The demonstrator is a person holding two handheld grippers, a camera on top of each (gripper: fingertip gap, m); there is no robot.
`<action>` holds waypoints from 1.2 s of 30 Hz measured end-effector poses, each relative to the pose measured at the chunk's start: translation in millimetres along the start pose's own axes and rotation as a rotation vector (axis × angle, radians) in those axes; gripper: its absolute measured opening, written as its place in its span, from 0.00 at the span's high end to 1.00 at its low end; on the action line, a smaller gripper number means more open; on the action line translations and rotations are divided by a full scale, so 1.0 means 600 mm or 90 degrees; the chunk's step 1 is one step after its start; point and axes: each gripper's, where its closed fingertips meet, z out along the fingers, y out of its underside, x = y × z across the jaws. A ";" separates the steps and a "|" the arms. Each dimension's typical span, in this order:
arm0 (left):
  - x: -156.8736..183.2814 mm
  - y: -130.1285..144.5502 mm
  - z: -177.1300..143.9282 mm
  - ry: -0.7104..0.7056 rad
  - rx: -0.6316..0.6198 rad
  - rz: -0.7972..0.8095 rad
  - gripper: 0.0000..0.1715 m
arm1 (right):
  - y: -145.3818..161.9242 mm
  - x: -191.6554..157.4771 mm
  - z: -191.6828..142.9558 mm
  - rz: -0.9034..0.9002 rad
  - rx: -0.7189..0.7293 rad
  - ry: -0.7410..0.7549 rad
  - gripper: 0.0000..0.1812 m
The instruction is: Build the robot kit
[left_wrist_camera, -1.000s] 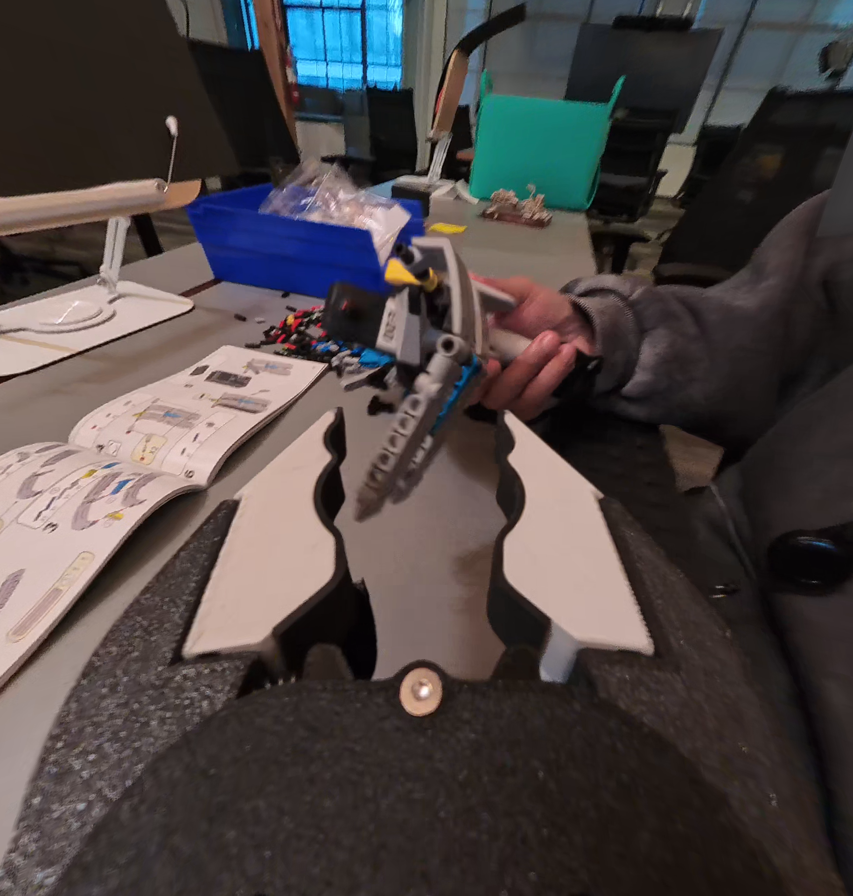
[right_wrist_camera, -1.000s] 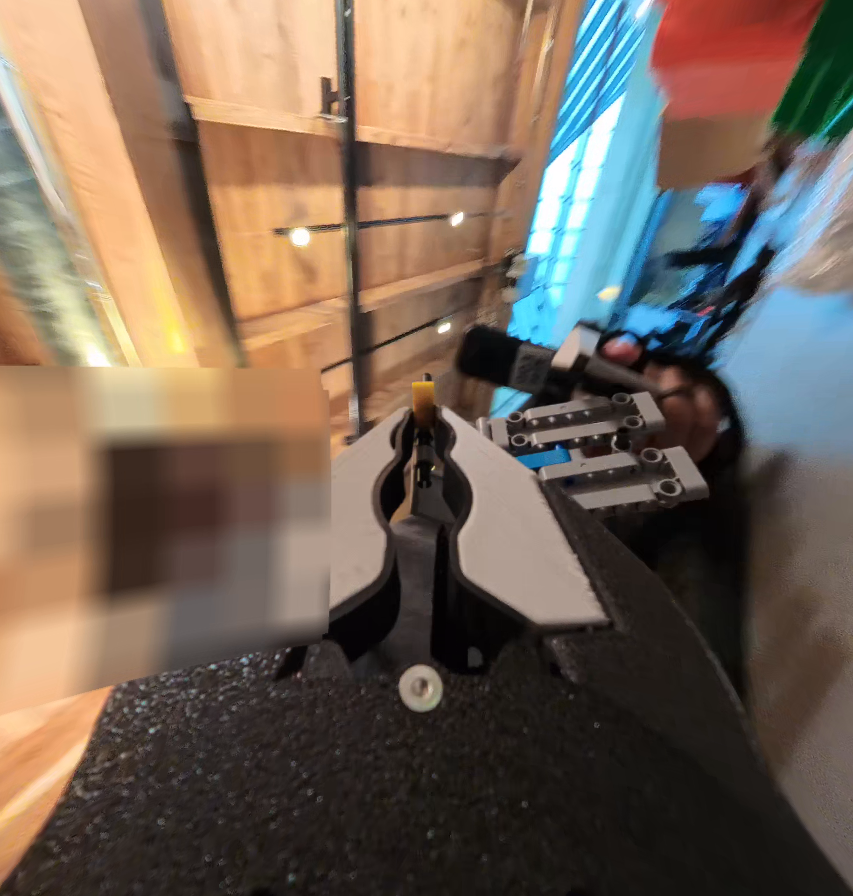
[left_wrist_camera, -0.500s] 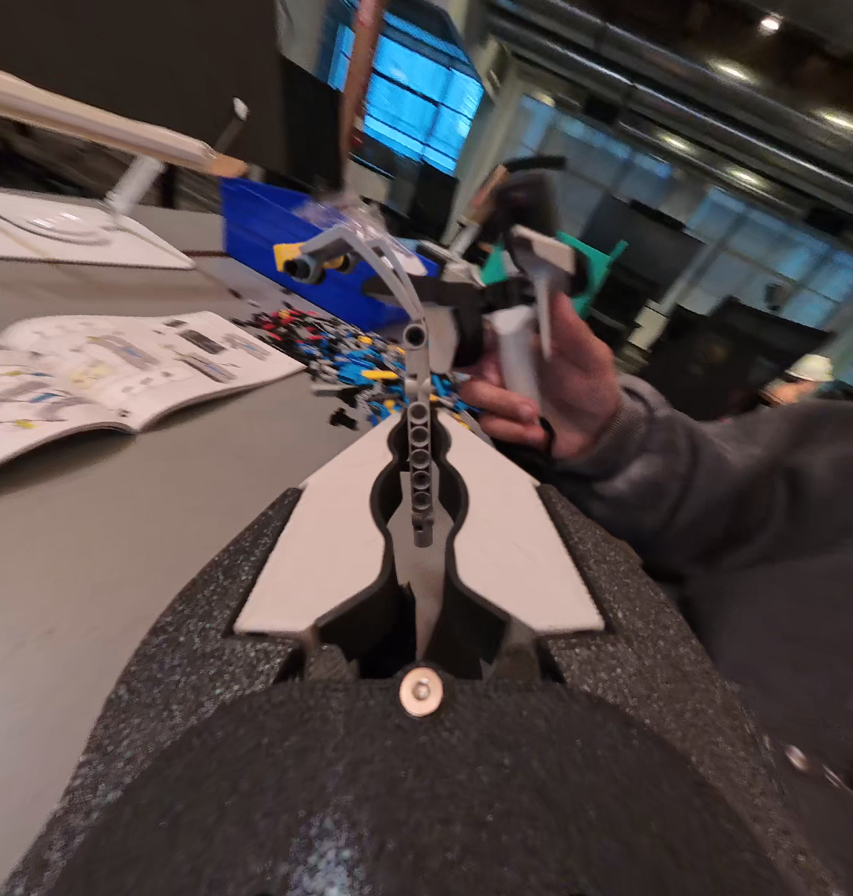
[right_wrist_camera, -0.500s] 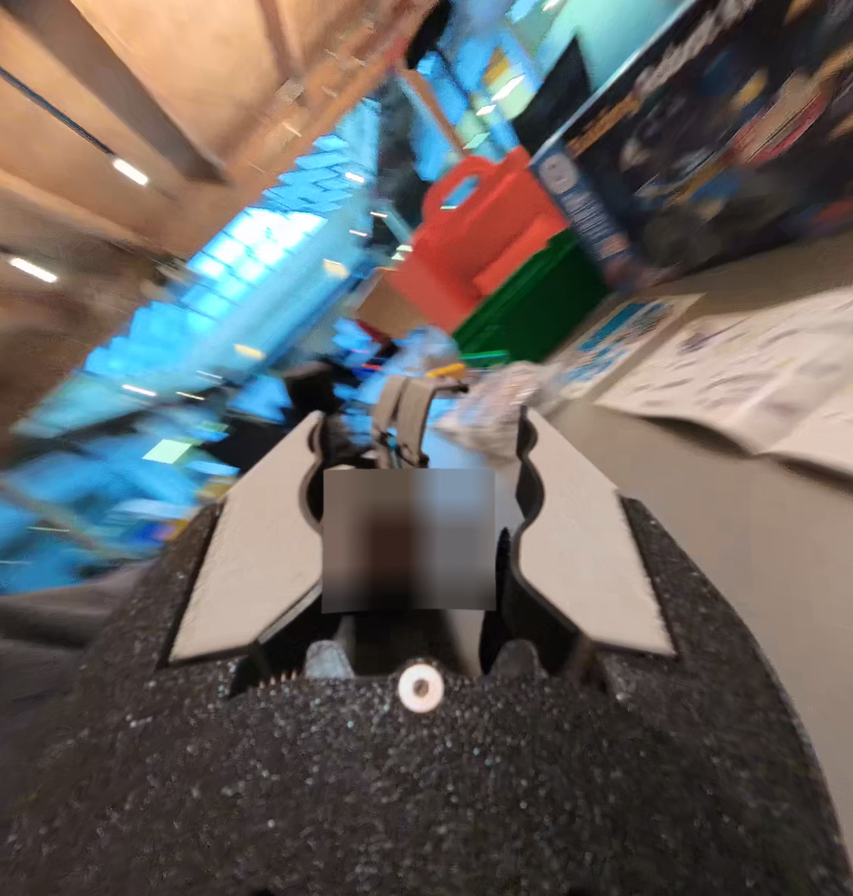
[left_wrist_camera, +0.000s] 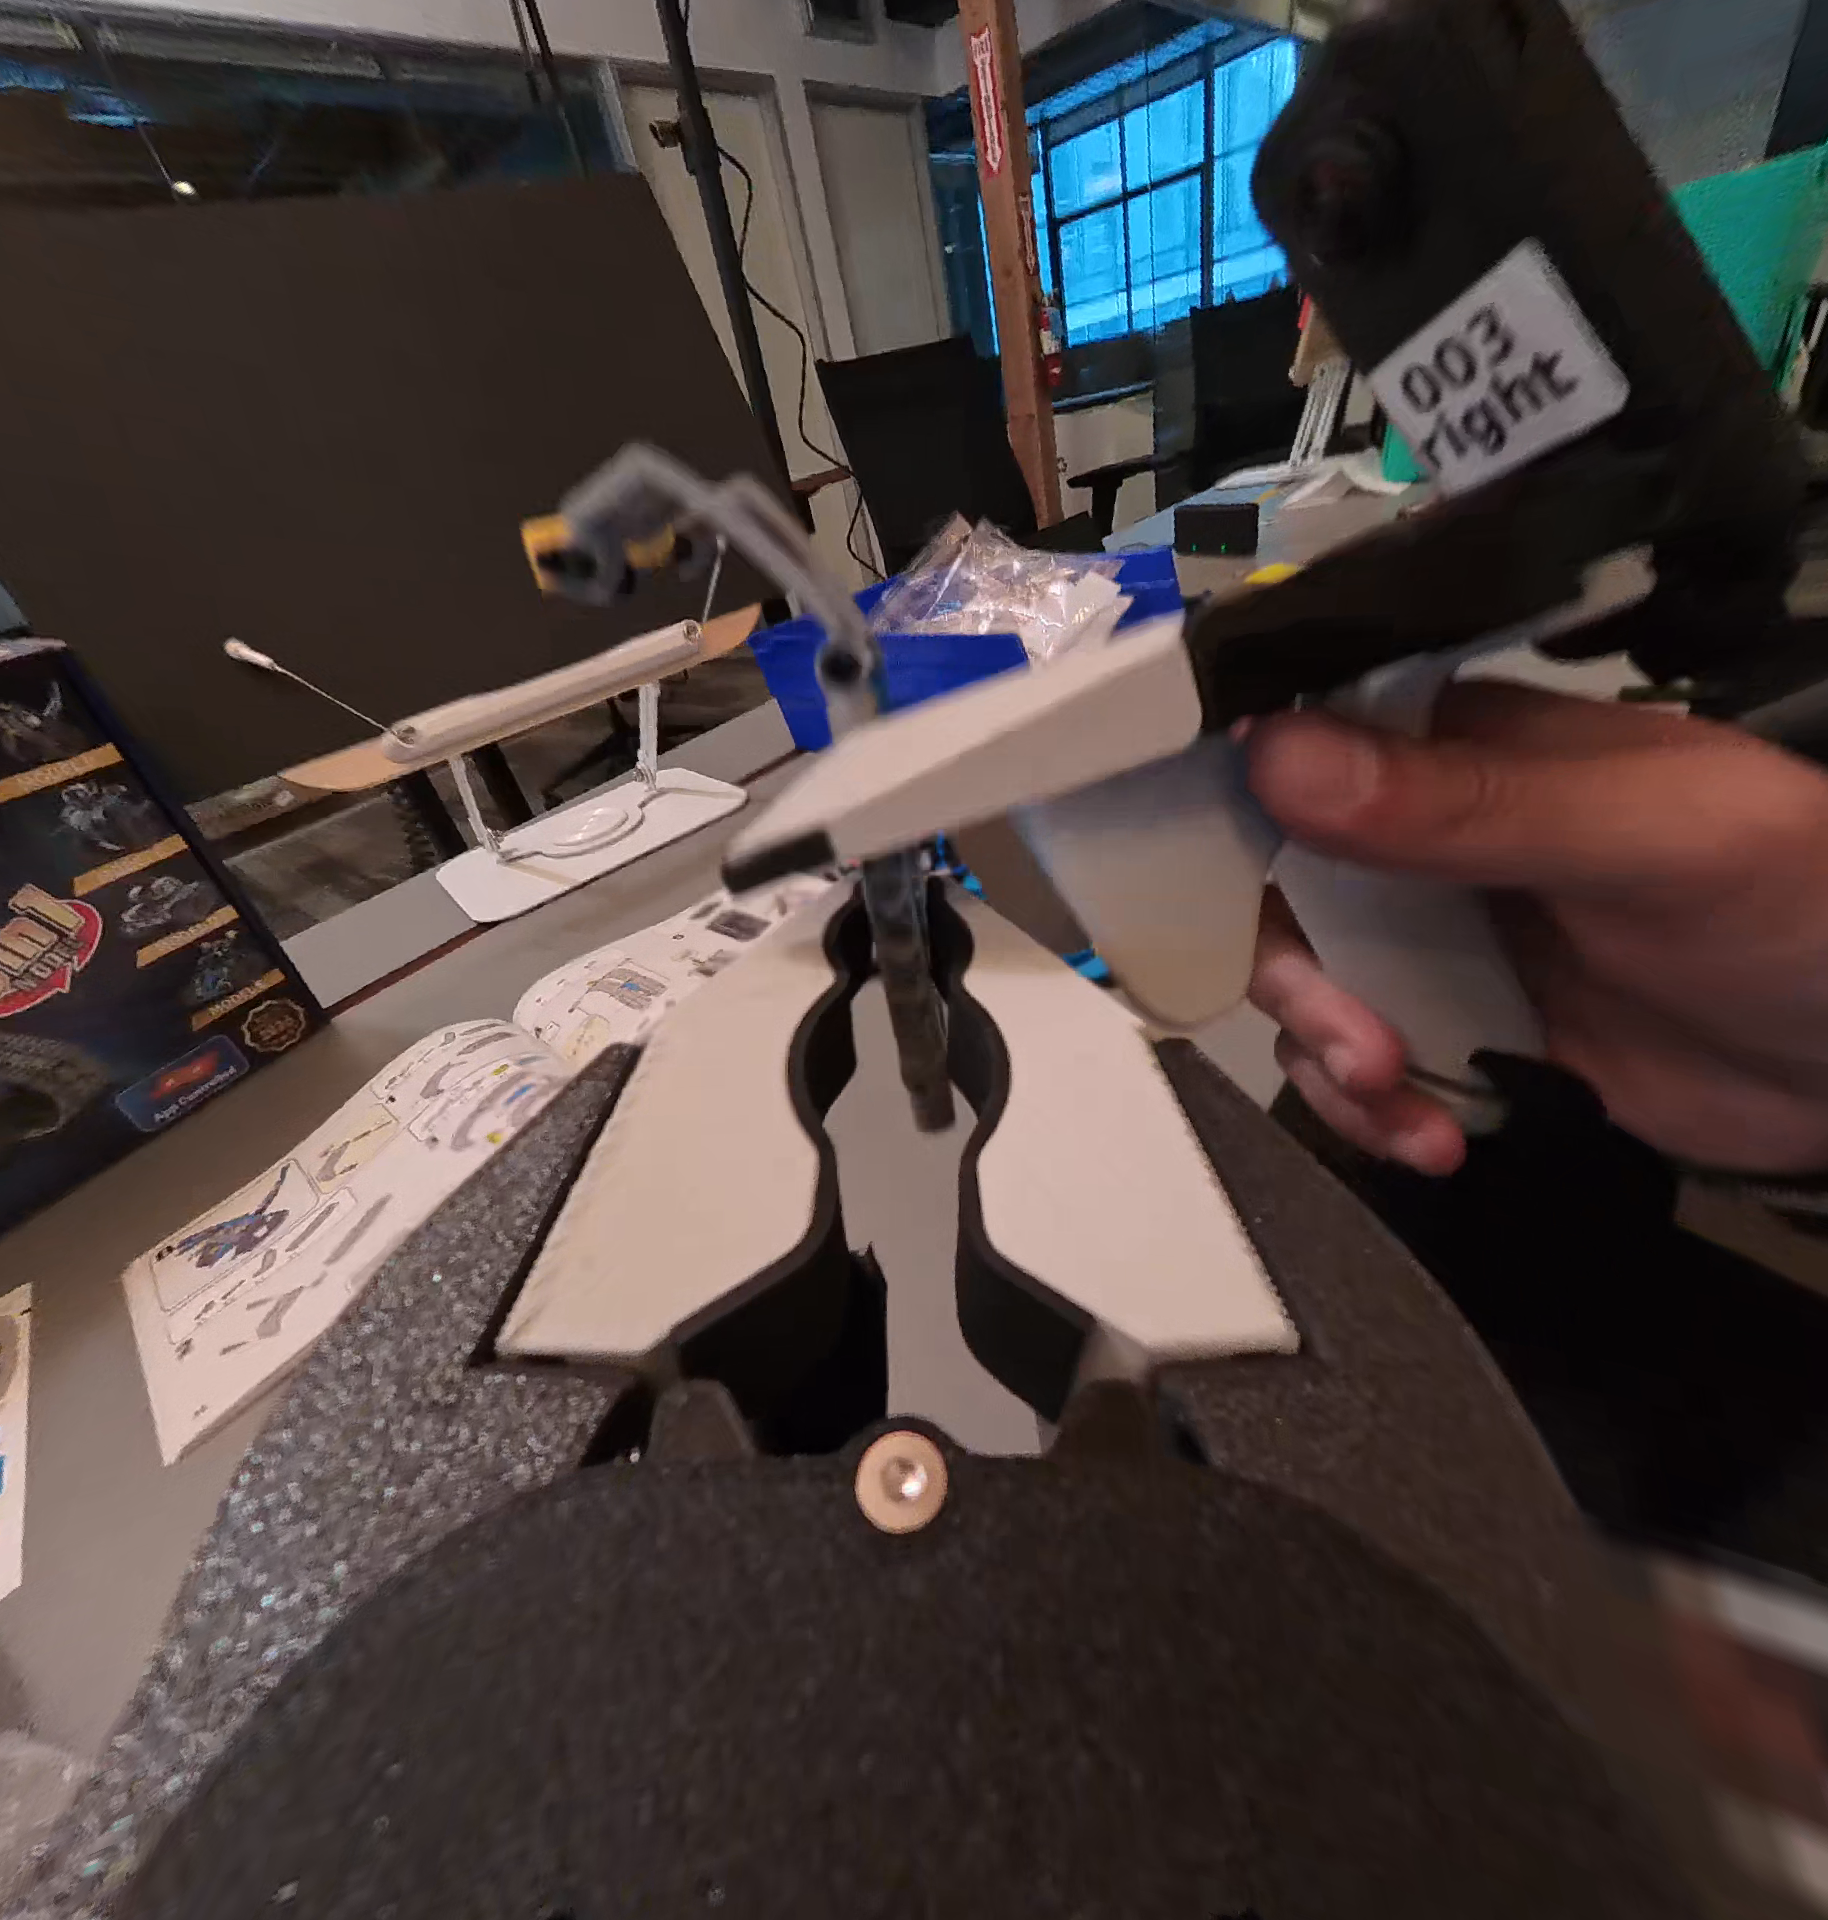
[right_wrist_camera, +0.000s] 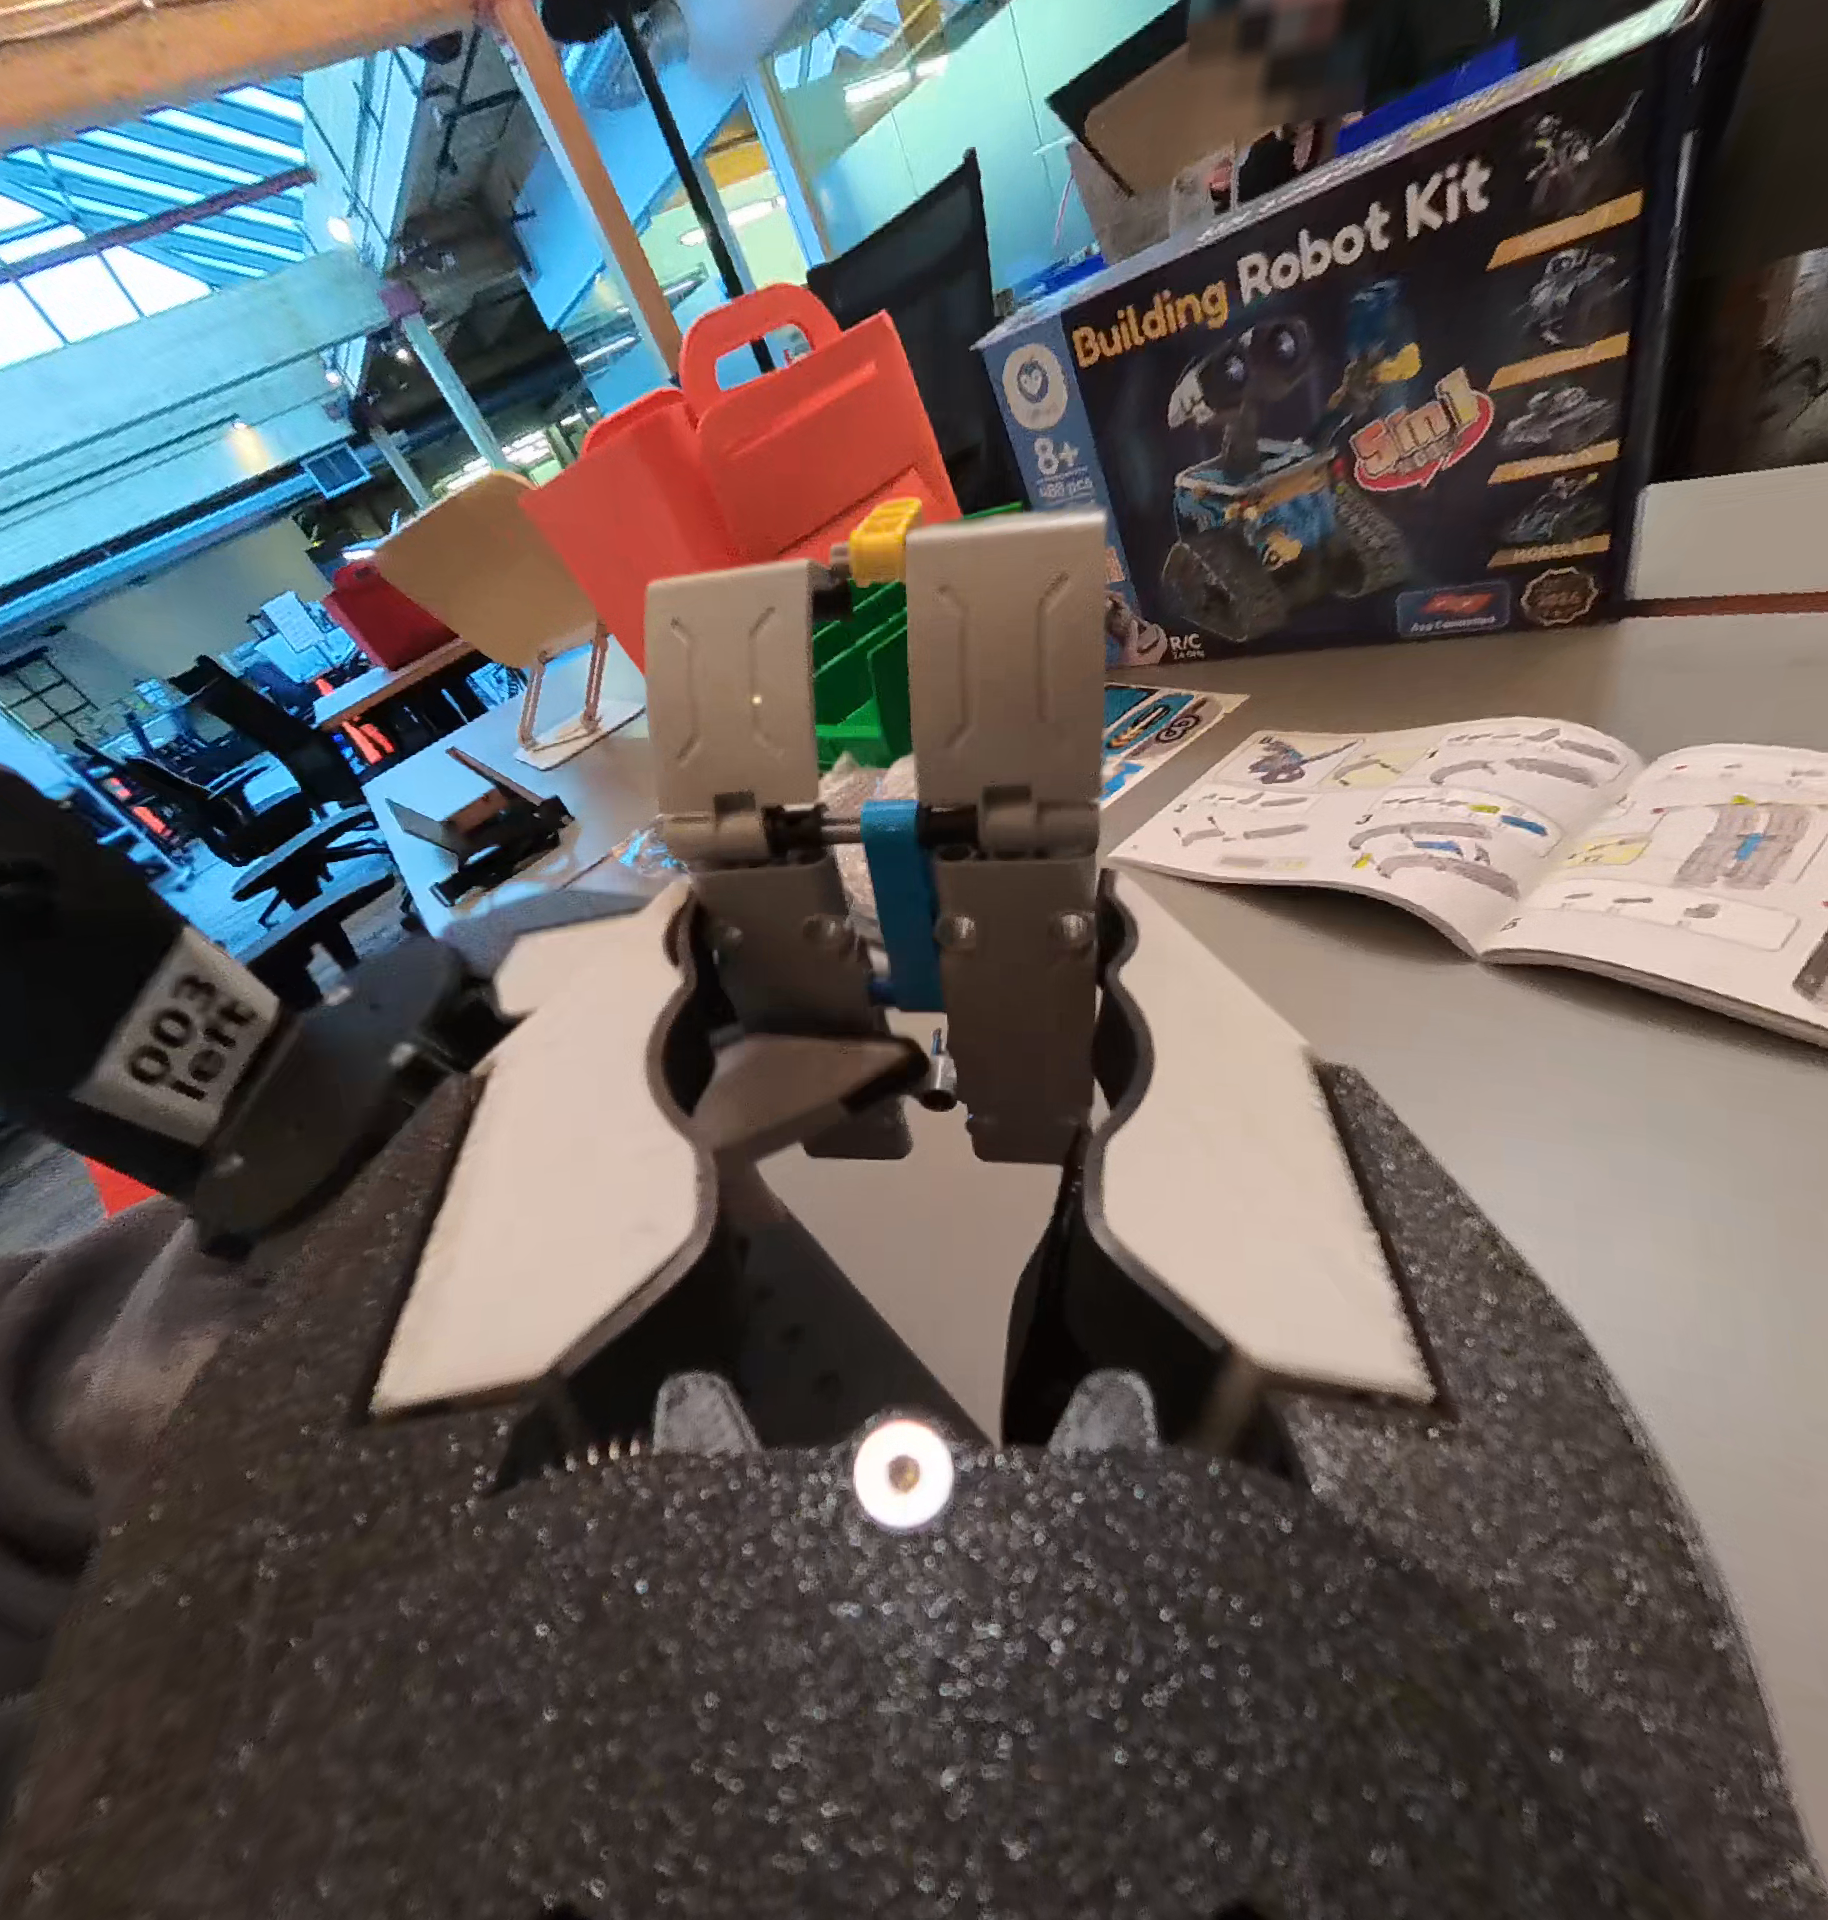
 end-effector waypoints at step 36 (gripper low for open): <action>0.022 -0.030 -0.033 0.227 0.062 -0.445 0.76 | 0.028 0.024 -0.033 -0.642 -0.268 0.150 0.60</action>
